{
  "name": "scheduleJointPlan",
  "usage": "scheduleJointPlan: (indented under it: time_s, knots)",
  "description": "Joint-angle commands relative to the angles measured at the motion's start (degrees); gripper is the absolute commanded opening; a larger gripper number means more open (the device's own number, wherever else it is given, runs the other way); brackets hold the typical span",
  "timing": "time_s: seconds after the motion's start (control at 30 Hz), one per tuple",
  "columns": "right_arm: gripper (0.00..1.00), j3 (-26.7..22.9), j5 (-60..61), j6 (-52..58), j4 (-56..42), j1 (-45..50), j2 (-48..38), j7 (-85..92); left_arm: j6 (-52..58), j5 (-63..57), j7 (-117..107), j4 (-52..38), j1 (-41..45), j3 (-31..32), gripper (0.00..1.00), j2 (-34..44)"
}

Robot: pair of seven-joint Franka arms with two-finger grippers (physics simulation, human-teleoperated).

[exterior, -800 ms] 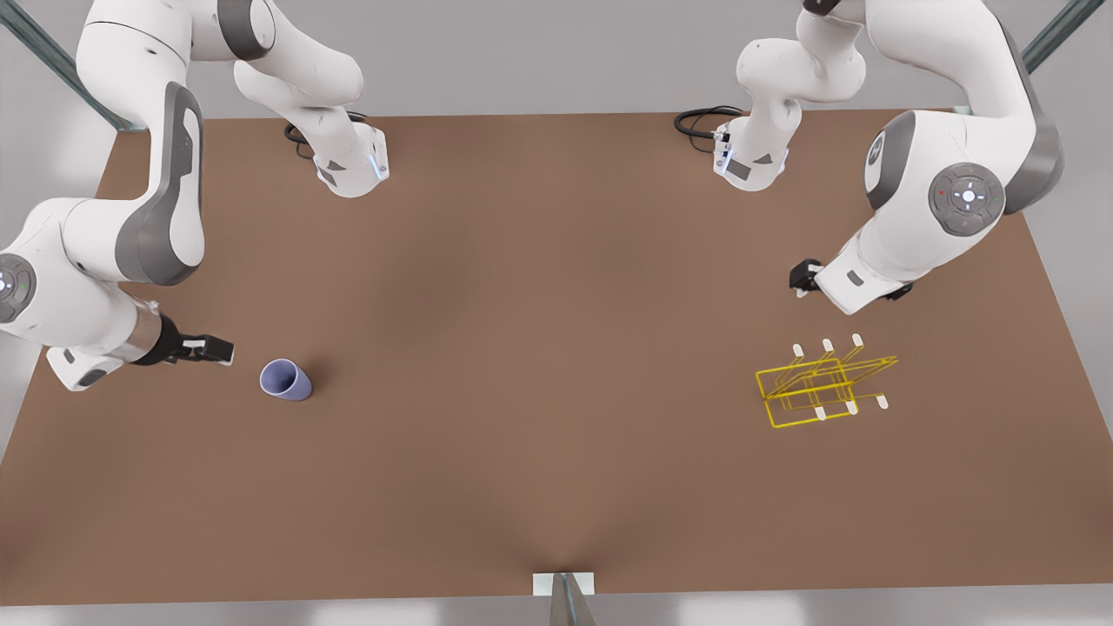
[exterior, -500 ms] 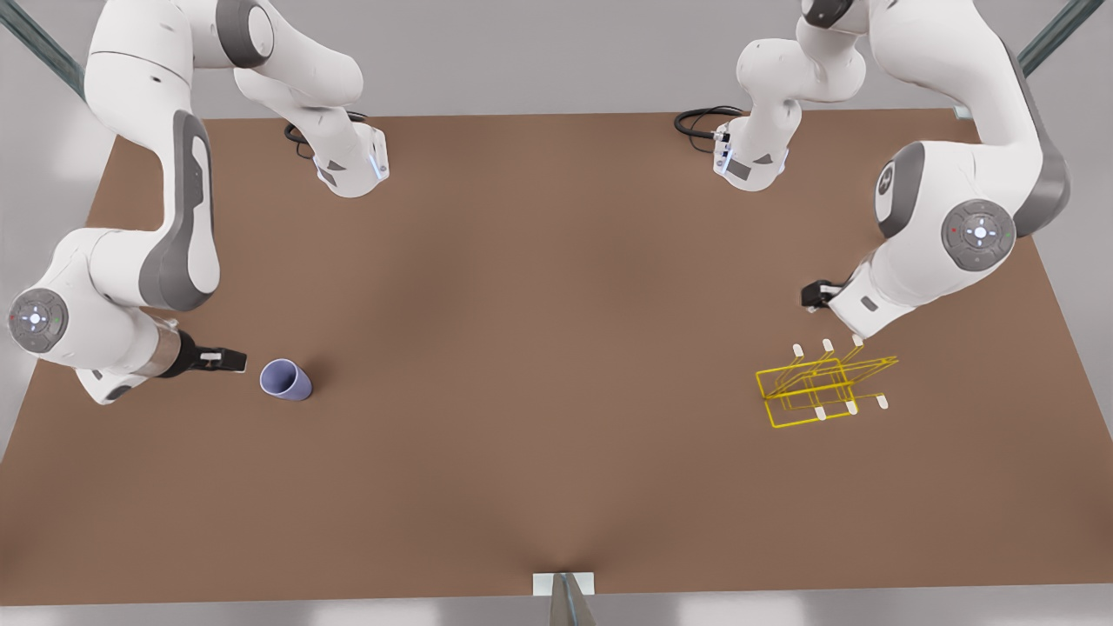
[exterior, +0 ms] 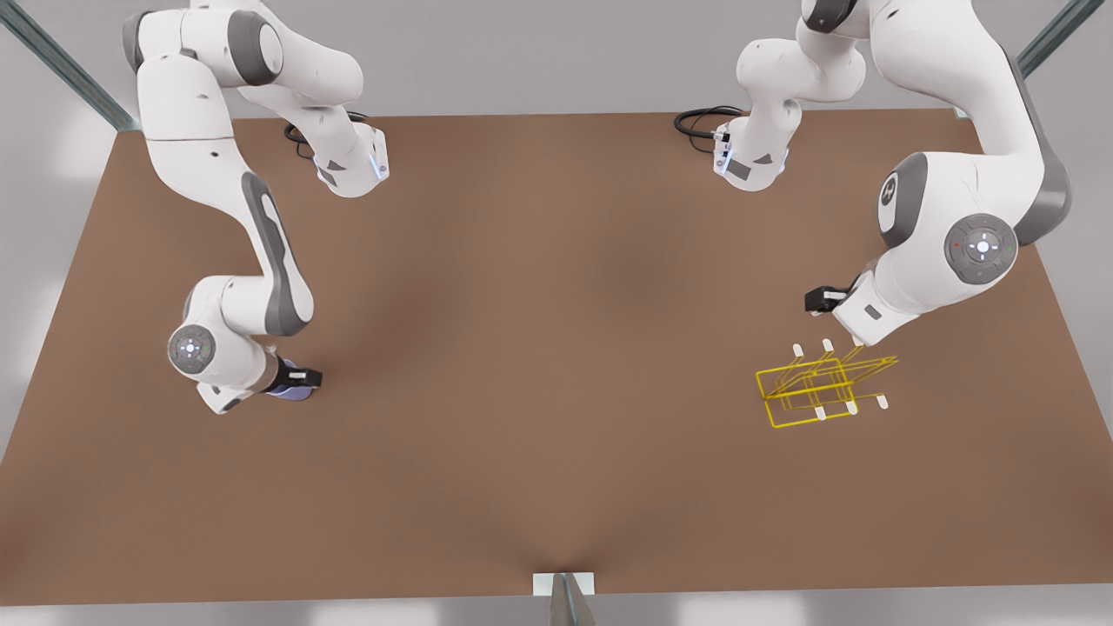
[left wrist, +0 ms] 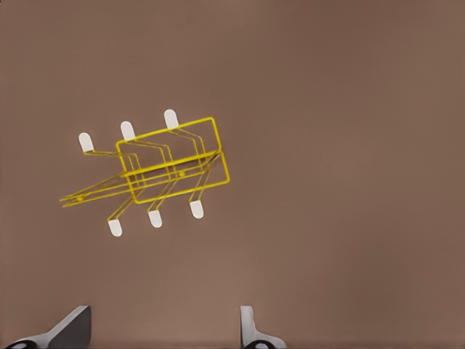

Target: Place the cup on the cup holder

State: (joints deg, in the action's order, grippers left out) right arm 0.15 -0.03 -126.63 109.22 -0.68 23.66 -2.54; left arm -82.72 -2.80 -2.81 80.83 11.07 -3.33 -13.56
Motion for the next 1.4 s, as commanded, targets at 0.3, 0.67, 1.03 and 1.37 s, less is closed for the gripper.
scheduleJointPlan:
  time_s: [0.3, 0.67, 1.03, 1.37]
  knots:
    - [0.44, -0.3, -0.1, -5.1, 2.4, -0.2, 1.6, -2.7, 2.6, 0.4, -0.9, -0.2, 0.1, 0.0, 1.0, -0.2]
    - [0.21, 0.9, 0.3, -4.8, -3.0, 0.1, 1.7, -3.4, 1.4, 1.7, -0.8, -0.1, 0.5, 0.0, 1.0, -1.2]
    - [0.21, 32.5, 23.5, -29.1, -21.2, 6.2, 16.9, -27.3, 1.4, 1.6, -0.9, -0.2, 0.6, 0.0, 1.0, -1.6]
    - [0.21, 44.4, 28.4, -44.9, -43.7, 21.3, 44.5, -20.6, 2.1, 1.6, -0.9, -0.3, 0.8, 0.0, 1.0, -1.7]
